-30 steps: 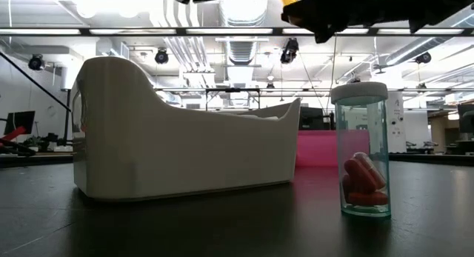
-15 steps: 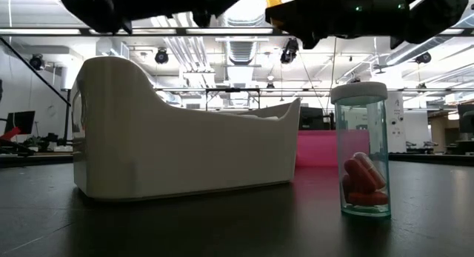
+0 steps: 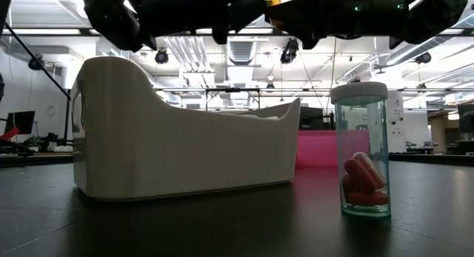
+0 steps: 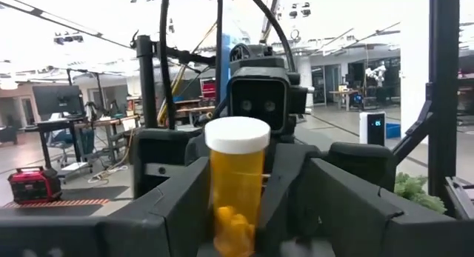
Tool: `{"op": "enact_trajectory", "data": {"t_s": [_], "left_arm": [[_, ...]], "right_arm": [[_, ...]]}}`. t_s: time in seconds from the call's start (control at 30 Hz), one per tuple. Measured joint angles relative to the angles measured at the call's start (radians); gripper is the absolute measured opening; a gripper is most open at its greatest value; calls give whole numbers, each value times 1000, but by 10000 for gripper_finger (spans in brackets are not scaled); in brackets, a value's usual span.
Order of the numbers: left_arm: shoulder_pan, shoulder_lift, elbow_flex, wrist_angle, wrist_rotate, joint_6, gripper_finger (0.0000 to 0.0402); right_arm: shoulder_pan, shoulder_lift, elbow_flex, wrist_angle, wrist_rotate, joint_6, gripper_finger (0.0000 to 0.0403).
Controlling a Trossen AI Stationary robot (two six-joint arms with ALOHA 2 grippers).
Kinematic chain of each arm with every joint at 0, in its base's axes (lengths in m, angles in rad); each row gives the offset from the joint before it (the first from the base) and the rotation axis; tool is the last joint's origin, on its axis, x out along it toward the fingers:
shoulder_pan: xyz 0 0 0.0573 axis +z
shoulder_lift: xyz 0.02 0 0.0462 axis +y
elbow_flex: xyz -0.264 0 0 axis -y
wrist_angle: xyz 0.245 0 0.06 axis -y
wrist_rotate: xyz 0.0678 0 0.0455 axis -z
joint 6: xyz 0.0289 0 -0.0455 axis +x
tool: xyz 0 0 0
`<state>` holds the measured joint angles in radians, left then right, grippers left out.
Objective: Pick and place medicine bottles into bin by pill shape (circle, oval)
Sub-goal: Put the yellow tablet bottle into the red bin
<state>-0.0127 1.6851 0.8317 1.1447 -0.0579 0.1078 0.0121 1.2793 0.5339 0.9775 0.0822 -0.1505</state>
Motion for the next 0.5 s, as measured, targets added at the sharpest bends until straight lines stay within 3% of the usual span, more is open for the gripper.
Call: {"op": "enact_trajectory", "data": {"t_s": [0.3,0.5], "left_arm": [[0,55,56,6,-1,2,209],[1,55,56,3,0,3,172]], "right_arm": [[0,0,0,-7,1,0,98],[0,0,0,-9,-1,0,98]]}}
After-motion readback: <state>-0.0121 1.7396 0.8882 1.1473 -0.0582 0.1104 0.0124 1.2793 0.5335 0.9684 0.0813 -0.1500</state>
